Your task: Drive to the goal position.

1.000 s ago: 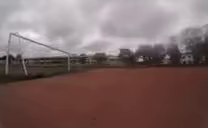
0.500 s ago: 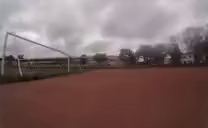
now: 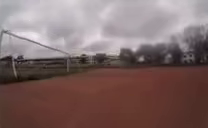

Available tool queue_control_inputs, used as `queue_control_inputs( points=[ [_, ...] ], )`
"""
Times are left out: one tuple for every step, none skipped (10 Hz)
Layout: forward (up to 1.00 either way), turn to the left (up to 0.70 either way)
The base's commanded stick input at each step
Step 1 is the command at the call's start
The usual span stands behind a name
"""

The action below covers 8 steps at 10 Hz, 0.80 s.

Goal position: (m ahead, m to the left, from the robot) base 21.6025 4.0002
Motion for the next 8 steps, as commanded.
queue_control_inputs(
  points=[
    [0.7, 0.0],
    [0.7, 0.0],
    [0.7, 0.0],
    [0.7, 0.0],
    [0.7, 0.0],
    [0.7, 0.0],
    [0.7, 0.0],
    [0.7, 0.0]
  ],
)
